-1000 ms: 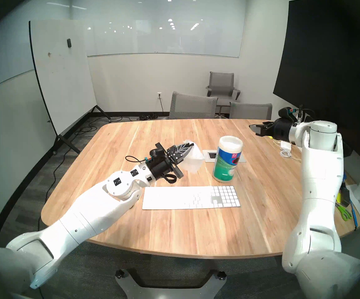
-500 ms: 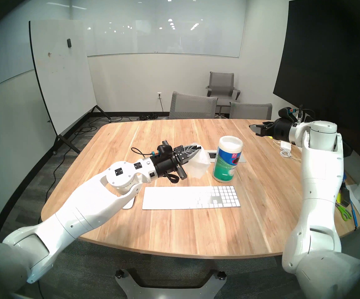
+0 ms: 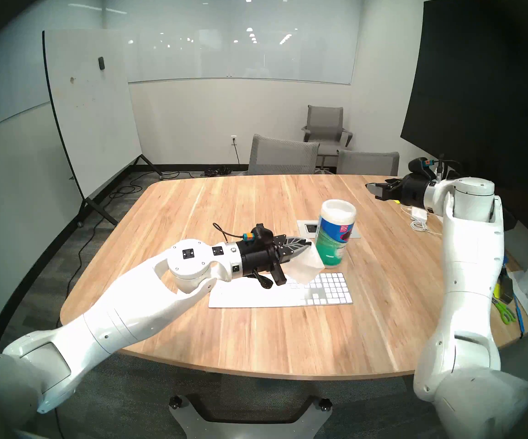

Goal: Wipe the keyboards and mice with a disinfecting wipe, then set the wipe down

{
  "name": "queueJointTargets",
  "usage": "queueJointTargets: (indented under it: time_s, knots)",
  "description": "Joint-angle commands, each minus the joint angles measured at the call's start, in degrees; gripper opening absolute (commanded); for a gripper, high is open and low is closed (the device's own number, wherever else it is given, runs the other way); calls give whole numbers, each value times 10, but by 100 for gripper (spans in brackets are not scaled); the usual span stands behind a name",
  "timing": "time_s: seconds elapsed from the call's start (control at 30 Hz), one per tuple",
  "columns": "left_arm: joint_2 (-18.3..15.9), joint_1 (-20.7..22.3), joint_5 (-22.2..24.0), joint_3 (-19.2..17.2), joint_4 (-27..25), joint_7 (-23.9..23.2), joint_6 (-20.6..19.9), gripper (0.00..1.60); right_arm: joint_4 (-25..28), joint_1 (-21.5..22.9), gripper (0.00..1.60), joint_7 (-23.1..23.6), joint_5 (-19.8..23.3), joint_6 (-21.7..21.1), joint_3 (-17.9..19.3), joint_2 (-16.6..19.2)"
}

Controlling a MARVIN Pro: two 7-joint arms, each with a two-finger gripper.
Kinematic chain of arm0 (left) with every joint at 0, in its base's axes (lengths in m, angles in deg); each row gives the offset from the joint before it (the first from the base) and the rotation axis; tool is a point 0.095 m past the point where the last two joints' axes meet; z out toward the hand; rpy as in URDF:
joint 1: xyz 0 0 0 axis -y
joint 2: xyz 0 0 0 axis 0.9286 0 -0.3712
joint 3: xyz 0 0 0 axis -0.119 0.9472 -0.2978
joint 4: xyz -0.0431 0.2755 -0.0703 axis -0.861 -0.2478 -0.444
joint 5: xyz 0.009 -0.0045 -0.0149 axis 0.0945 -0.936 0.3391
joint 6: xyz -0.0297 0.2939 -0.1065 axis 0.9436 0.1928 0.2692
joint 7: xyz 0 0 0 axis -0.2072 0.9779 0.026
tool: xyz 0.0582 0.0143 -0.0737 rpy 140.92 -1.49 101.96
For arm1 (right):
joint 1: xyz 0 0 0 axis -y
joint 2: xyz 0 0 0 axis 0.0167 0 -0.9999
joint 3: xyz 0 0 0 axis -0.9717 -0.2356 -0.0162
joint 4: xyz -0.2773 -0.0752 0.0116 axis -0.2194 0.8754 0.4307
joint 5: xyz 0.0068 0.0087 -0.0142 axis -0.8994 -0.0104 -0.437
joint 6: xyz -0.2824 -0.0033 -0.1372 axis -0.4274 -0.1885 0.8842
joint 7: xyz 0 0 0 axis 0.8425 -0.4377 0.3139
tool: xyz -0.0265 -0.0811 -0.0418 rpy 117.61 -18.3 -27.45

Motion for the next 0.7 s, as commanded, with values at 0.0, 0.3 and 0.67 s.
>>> queueJointTargets:
  time_s: [0.0,0.3,0.67]
  knots:
    - [-18,-5,-2,-3,-61,5,-19,0,12,9,160,0,1,1,0,2]
    - [-26,-42,-8,10,-126,56,-82,0,12,9,160,0,0,1,0,2]
    - [-18,-86,14,10,-123,102,-91,0,12,9,160,0,0,1,0,2]
